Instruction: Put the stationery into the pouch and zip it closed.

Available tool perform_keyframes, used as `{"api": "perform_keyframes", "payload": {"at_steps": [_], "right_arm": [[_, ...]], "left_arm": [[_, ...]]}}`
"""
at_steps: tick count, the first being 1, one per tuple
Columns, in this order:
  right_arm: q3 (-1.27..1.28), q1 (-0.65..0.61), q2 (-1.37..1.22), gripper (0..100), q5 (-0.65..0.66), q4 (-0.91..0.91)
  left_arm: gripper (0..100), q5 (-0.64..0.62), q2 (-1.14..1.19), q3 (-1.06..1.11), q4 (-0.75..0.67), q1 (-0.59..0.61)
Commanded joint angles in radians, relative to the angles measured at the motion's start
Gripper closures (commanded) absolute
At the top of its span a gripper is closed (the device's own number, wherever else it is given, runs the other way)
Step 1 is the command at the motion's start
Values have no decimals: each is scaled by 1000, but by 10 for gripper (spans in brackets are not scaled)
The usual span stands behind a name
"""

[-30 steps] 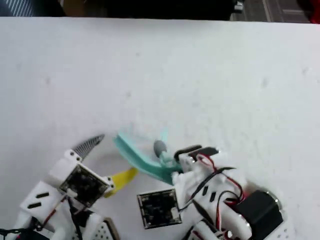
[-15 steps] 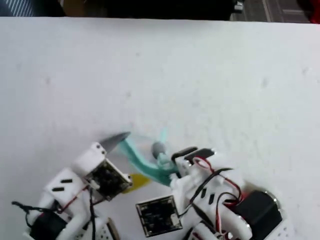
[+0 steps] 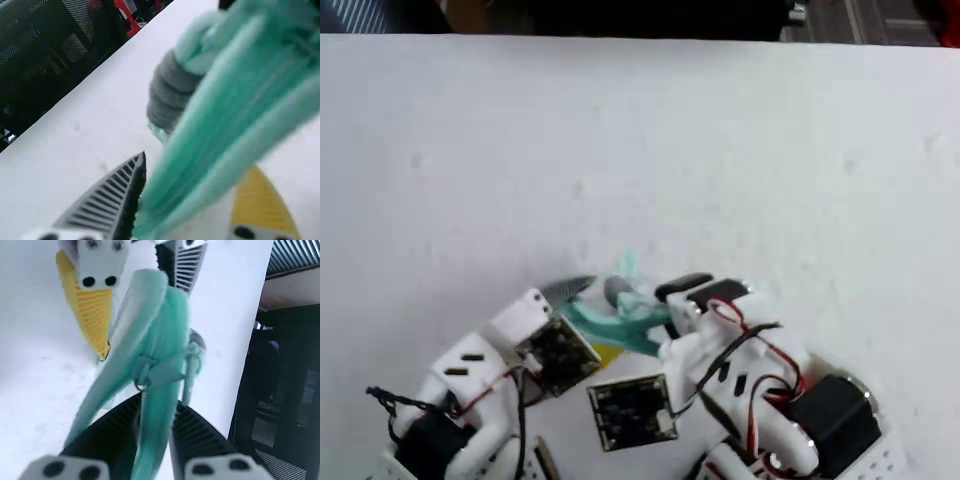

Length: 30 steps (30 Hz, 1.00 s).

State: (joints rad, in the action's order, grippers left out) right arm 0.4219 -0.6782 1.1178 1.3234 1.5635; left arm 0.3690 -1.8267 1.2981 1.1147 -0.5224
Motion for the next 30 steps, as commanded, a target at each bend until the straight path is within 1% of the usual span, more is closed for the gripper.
{"api": "perform_keyframes", "payload": {"at_steps": [1,4,9,13,14,16,18,19,20,22,25,27,30], "right_arm": [[-6,7,10,981,-63,-45],[-6,13,10,981,-112,-58],[-6,13,12,978,-193,-56],[-6,15,22,965,-264,-48],[-8,15,22,940,-292,-31],[-11,15,22,845,-331,19],[-14,15,24,733,-341,58],[-14,15,31,688,-339,68],[-14,15,47,666,-339,73],[-25,15,107,680,-347,73],[-123,10,206,728,-356,70],[-207,8,240,757,-414,67],[-284,8,225,777,-516,62]], "left_arm": [[893,-52,-1,-11,-34,-7],[921,-118,-1,-20,-37,-7],[981,-209,-1,-110,-34,-7],[977,-278,-1,-127,-64,1],[977,-279,-1,-117,-77,1],[977,-279,-1,-83,-94,2],[978,-279,-1,-40,-107,2],[978,-279,-1,-17,-127,12],[978,-281,-1,5,-153,36],[978,-281,-1,38,-216,97],[978,-282,-1,64,-279,176],[978,-282,-1,66,-290,191],[978,-282,-1,66,-293,189]]}}
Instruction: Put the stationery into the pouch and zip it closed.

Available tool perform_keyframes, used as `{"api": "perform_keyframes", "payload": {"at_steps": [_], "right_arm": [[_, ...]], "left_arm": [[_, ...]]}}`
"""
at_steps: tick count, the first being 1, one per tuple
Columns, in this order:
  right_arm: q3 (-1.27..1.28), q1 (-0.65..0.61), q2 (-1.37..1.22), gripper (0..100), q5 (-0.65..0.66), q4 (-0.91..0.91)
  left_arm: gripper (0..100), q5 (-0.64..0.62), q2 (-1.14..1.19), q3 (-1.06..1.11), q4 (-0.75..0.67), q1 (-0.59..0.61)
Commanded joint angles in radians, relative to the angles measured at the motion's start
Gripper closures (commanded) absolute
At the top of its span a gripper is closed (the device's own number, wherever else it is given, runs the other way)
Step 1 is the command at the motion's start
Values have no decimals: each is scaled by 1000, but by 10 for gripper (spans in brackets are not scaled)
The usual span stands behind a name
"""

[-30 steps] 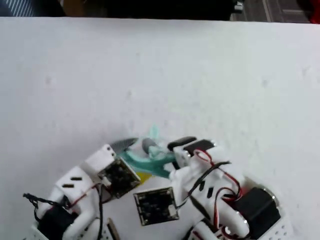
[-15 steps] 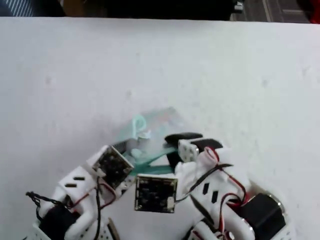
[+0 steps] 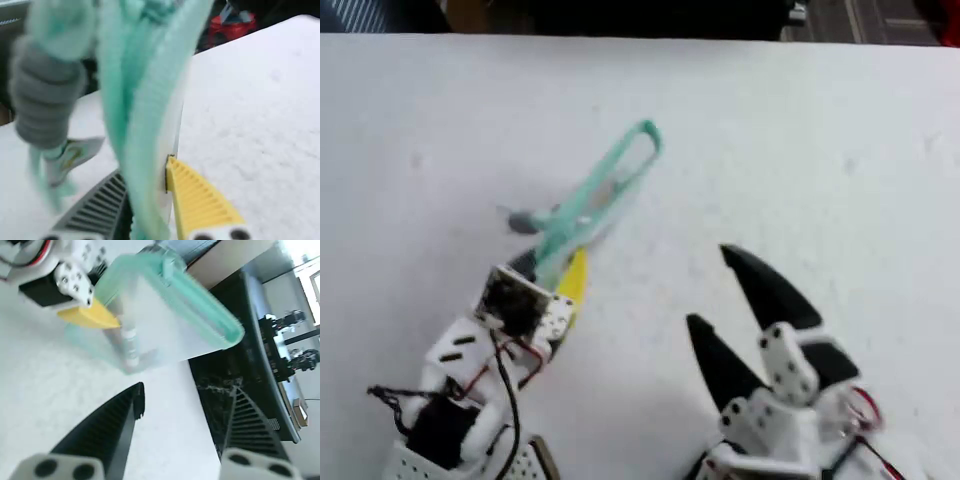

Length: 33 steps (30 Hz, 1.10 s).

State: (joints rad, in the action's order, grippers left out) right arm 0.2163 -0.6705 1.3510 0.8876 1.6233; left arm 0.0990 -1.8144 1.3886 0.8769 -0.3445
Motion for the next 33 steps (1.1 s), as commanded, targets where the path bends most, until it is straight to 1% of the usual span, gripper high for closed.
{"api": "perform_keyframes", "payload": {"at_steps": [1,5,8,10,12,14,18,21,23,24,28,31,33], "right_arm": [[-87,-1,-24,776,-112,2],[-123,-1,-128,778,-238,-47],[-196,5,-228,779,-397,-134],[-278,5,-294,779,-511,-162],[-362,4,-361,779,-578,-150],[-436,-1,-441,779,-592,-125],[-559,-7,-650,779,-592,-61],[-671,-74,-834,779,-592,8],[-744,-107,-958,779,-592,94],[-761,-119,-1009,779,-592,108],[-723,-122,-1087,779,-592,108],[-591,-150,-1092,779,-591,108],[-502,-147,-1092,779,-589,108]], "left_arm": [[978,-12,-13,-25,-55,10],[978,-12,-13,3,-58,7],[978,-2,-13,81,-110,-36],[978,49,-13,133,-167,-58],[979,143,-13,184,-222,-73],[979,226,-13,218,-242,-101],[979,339,-13,245,-218,-183],[979,385,-13,249,-187,-223],[979,391,-13,249,-183,-222],[979,391,-13,249,-183,-220],[979,393,-13,250,-183,-220],[979,393,-13,250,-183,-219],[979,393,-13,250,-183,-209]]}}
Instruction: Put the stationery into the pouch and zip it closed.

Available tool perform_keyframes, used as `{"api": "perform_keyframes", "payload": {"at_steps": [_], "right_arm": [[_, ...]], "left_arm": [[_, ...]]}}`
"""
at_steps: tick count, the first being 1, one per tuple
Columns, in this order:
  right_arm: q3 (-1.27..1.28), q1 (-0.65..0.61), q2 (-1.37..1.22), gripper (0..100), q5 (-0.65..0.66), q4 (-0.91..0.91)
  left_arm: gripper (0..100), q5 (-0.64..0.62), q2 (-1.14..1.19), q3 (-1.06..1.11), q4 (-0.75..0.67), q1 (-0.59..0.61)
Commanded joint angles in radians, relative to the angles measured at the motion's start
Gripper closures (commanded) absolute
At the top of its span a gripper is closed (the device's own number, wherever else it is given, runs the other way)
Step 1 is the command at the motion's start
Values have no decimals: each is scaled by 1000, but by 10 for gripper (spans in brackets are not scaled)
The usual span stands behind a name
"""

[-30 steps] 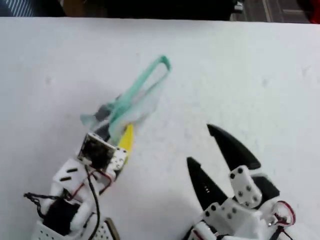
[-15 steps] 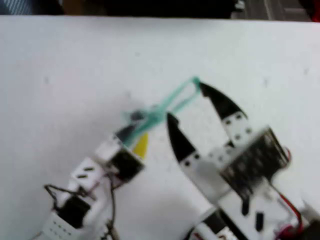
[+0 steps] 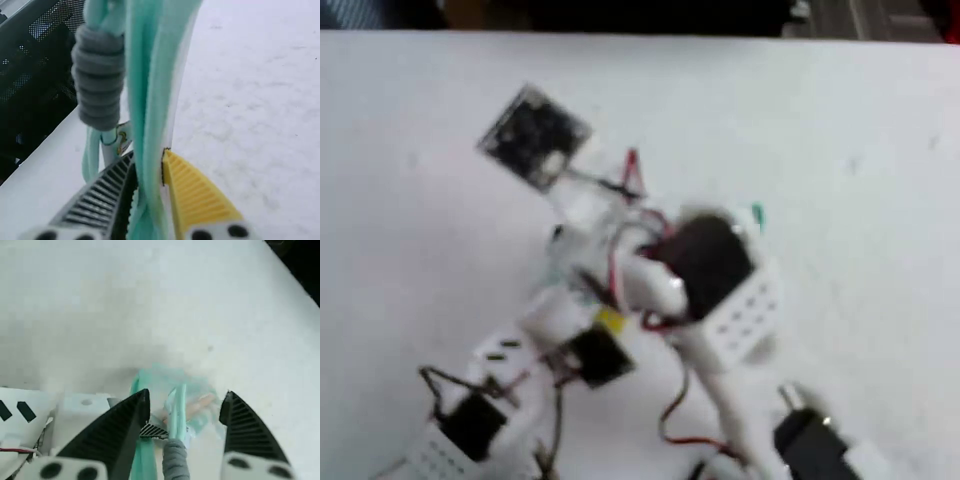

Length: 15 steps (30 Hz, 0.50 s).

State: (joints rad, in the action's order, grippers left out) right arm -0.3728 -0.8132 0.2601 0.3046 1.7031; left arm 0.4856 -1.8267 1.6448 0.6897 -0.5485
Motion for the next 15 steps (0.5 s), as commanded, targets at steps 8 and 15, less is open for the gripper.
{"api": "perform_keyframes", "payload": {"at_steps": [8,15], "right_arm": [[149,153,-27,779,-2,28],[292,93,-51,780,0,28]], "left_arm": [[979,6,-1,-8,3,5],[979,6,-1,-8,3,5]]}}
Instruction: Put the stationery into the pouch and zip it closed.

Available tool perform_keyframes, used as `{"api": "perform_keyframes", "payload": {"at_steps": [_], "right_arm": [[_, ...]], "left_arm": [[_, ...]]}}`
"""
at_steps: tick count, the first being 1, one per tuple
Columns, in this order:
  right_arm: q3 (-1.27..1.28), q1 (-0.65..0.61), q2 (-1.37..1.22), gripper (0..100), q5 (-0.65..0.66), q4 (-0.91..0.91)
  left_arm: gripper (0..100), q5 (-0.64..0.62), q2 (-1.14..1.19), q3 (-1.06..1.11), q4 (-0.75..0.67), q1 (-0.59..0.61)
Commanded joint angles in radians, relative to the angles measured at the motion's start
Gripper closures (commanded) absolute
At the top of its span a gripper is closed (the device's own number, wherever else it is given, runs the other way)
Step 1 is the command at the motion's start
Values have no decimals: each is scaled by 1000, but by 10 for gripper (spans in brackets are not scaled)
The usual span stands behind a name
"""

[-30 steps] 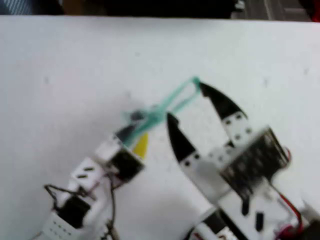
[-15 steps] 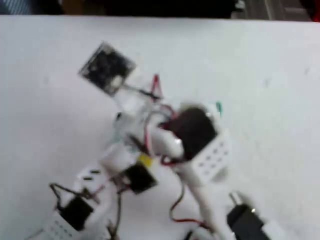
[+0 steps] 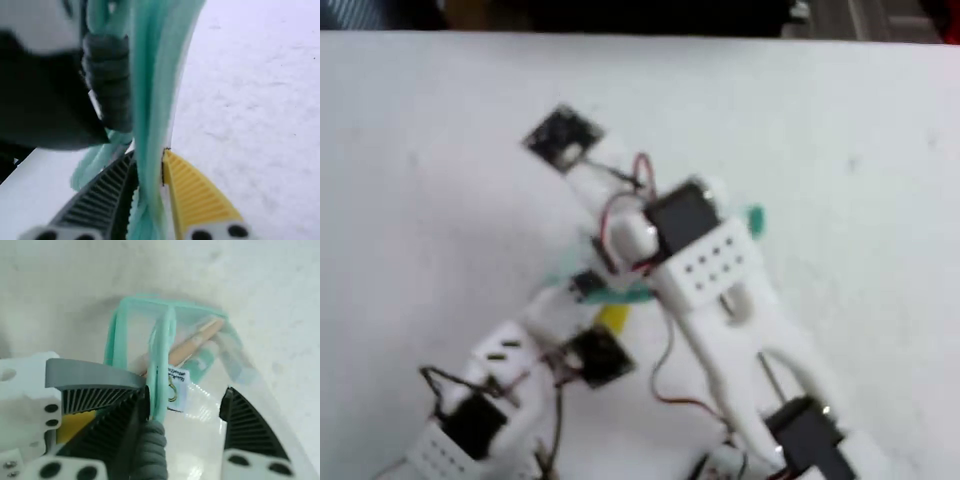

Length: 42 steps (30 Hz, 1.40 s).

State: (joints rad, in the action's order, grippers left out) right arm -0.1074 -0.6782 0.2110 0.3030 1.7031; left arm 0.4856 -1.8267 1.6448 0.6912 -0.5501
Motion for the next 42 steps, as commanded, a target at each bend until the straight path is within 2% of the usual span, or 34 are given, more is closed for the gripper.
{"api": "perform_keyframes", "payload": {"at_steps": [1,3,5,9,13,18,22,24,31,39,42], "right_arm": [[40,-59,-8,790,2,28],[51,-79,-30,861,17,28],[49,-81,-58,981,51,28],[32,-76,-79,980,72,28],[-146,-44,-35,983,66,28],[-394,31,110,981,64,24],[-427,61,254,981,64,24],[-419,76,318,981,64,24],[-193,90,524,981,71,24],[138,91,780,980,74,22],[336,136,862,897,106,24]], "left_arm": [[979,6,-1,-8,2,7],[979,6,-1,-8,2,7],[979,6,-1,-8,2,7],[979,6,-1,-8,2,7],[979,6,-1,-8,2,7],[979,2,-1,-9,2,7],[979,-11,-1,-15,-5,7],[979,-68,-1,-32,-3,8],[979,-281,-1,-127,2,105],[979,-384,-1,-167,-3,193],[979,-408,-1,-167,-5,222]]}}
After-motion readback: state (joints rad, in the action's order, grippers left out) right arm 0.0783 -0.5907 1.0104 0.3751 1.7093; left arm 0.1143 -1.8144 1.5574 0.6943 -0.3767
